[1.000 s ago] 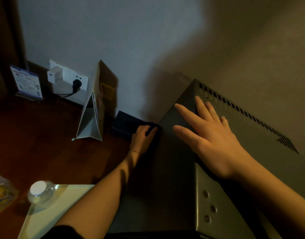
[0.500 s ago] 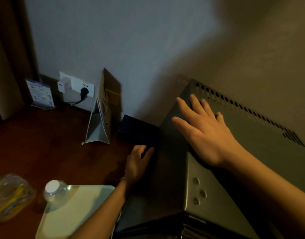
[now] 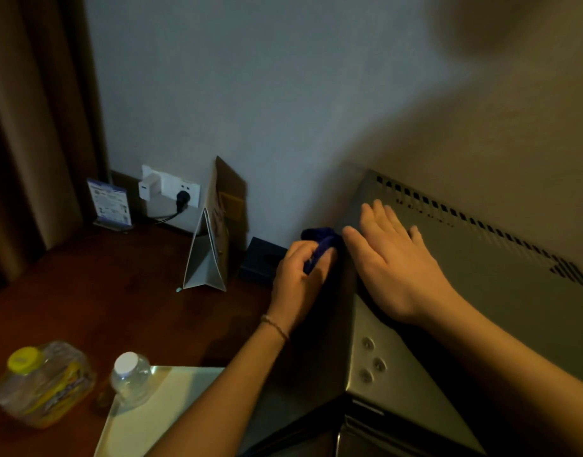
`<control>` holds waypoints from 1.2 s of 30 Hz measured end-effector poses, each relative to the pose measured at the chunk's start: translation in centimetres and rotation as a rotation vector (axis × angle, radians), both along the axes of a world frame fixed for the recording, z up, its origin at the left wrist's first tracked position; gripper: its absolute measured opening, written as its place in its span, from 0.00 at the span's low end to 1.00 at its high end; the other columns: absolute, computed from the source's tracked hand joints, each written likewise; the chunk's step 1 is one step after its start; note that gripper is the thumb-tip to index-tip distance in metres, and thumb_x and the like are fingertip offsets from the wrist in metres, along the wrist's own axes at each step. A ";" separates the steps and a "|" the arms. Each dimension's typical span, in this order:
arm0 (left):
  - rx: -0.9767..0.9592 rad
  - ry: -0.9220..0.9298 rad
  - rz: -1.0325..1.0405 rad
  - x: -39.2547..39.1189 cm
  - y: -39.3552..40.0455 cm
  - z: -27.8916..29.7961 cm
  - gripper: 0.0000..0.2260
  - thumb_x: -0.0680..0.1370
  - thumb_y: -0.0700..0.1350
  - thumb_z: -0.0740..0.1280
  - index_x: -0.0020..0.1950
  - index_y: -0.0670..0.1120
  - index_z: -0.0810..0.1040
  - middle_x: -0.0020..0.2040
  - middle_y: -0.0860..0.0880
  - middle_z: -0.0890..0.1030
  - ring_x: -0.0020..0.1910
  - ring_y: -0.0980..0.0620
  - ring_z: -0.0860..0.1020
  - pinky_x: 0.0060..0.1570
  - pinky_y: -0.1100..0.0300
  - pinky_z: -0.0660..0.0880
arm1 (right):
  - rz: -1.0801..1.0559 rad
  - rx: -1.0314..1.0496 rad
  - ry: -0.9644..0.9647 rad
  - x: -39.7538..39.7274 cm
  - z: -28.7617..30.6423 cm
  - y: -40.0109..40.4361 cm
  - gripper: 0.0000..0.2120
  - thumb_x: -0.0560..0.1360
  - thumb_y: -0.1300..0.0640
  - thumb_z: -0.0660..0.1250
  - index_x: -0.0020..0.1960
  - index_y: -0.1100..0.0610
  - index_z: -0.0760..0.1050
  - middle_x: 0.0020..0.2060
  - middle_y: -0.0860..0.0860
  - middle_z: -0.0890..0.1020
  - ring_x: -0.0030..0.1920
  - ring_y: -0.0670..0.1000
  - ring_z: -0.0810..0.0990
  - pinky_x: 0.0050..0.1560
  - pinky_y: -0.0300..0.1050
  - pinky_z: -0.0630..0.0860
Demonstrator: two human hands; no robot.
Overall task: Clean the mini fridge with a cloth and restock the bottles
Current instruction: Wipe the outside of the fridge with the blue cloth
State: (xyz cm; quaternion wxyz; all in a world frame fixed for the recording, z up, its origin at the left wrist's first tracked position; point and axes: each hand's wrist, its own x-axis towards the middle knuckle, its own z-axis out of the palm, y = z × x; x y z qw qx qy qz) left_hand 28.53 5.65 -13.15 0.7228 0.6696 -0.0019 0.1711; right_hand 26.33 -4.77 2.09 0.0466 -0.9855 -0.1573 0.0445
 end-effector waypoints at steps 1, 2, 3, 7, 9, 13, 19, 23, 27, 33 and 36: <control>0.011 0.020 -0.012 1.3 0.0 -0.1 0.12 0.79 0.55 0.66 0.47 0.46 0.77 0.47 0.50 0.75 0.43 0.52 0.76 0.48 0.54 0.74 | 0.003 -0.001 -0.001 0.1 0.0 0.0 0.31 0.83 0.41 0.41 0.82 0.53 0.42 0.81 0.51 0.42 0.80 0.47 0.38 0.79 0.54 0.38; 0.025 0.029 -0.023 2.6 -0.1 -0.2 0.09 0.81 0.52 0.65 0.46 0.48 0.77 0.47 0.50 0.75 0.43 0.53 0.76 0.48 0.54 0.74 | 0.005 -0.003 0.000 0.1 0.0 0.0 0.31 0.83 0.41 0.41 0.82 0.53 0.42 0.81 0.51 0.41 0.80 0.47 0.38 0.79 0.54 0.39; 0.036 0.028 -0.025 3.8 -0.1 -0.3 0.07 0.81 0.51 0.64 0.45 0.51 0.76 0.47 0.51 0.74 0.43 0.54 0.76 0.48 0.55 0.74 | 0.007 -0.004 0.002 0.1 0.0 0.0 0.31 0.83 0.41 0.41 0.82 0.53 0.42 0.81 0.51 0.41 0.80 0.47 0.38 0.79 0.54 0.38; 0.099 0.063 0.007 9.0 -0.4 -3.5 0.09 0.81 0.55 0.64 0.46 0.51 0.76 0.49 0.47 0.76 0.46 0.50 0.78 0.48 0.54 0.74 | 0.017 -0.005 0.004 0.2 0.0 0.0 0.31 0.84 0.41 0.42 0.82 0.52 0.41 0.81 0.50 0.40 0.80 0.47 0.37 0.79 0.54 0.38; 0.160 0.144 -0.008 10.9 -0.4 -6.6 0.12 0.78 0.61 0.63 0.45 0.54 0.78 0.48 0.46 0.79 0.46 0.49 0.79 0.48 0.49 0.77 | 0.018 0.000 0.007 0.4 0.0 0.0 0.31 0.83 0.41 0.42 0.82 0.52 0.40 0.81 0.50 0.40 0.80 0.47 0.36 0.79 0.54 0.37; 0.175 0.297 -0.060 11.5 -0.1 -12.1 0.20 0.74 0.70 0.61 0.53 0.57 0.80 0.52 0.48 0.80 0.50 0.50 0.81 0.53 0.42 0.78 | 0.020 -0.001 0.008 0.5 -0.1 -0.1 0.33 0.83 0.40 0.45 0.82 0.53 0.39 0.81 0.50 0.39 0.79 0.47 0.36 0.79 0.53 0.37; 0.081 0.441 -0.039 6.4 -0.1 -16.1 0.29 0.76 0.67 0.63 0.61 0.43 0.76 0.57 0.46 0.77 0.57 0.47 0.76 0.58 0.51 0.72 | 0.038 -0.030 -0.013 0.7 -0.2 -0.1 0.37 0.81 0.40 0.53 0.82 0.52 0.39 0.81 0.51 0.39 0.80 0.49 0.37 0.78 0.55 0.37; 0.044 0.496 -0.030 1.4 0.0 -18.0 0.22 0.77 0.62 0.66 0.57 0.44 0.77 0.54 0.48 0.78 0.56 0.46 0.78 0.53 0.56 0.73 | 0.046 -0.033 -0.005 0.7 0.0 -0.1 0.38 0.80 0.44 0.55 0.82 0.52 0.40 0.81 0.51 0.39 0.80 0.50 0.37 0.79 0.57 0.39; -0.014 0.498 -0.025 -4.5 0.2 -17.3 0.18 0.78 0.58 0.67 0.61 0.48 0.76 0.56 0.50 0.78 0.56 0.53 0.78 0.58 0.57 0.73 | 0.042 -0.033 -0.006 0.6 0.1 0.0 0.38 0.80 0.45 0.55 0.82 0.52 0.40 0.81 0.51 0.40 0.80 0.50 0.37 0.79 0.56 0.39; -0.028 0.324 0.038 -10.7 -0.1 -11.2 0.15 0.76 0.60 0.67 0.53 0.49 0.78 0.51 0.52 0.78 0.52 0.56 0.78 0.54 0.61 0.74 | 0.045 -0.045 -0.005 0.6 0.1 0.0 0.37 0.80 0.44 0.54 0.82 0.53 0.40 0.81 0.52 0.40 0.80 0.50 0.38 0.79 0.57 0.39; -0.030 0.163 0.045 -11.6 0.0 -6.9 0.20 0.72 0.63 0.64 0.55 0.51 0.80 0.53 0.58 0.77 0.55 0.59 0.78 0.55 0.64 0.73 | 0.051 -0.052 -0.015 0.6 0.0 -0.1 0.38 0.80 0.43 0.54 0.82 0.53 0.40 0.81 0.52 0.40 0.80 0.50 0.38 0.79 0.57 0.40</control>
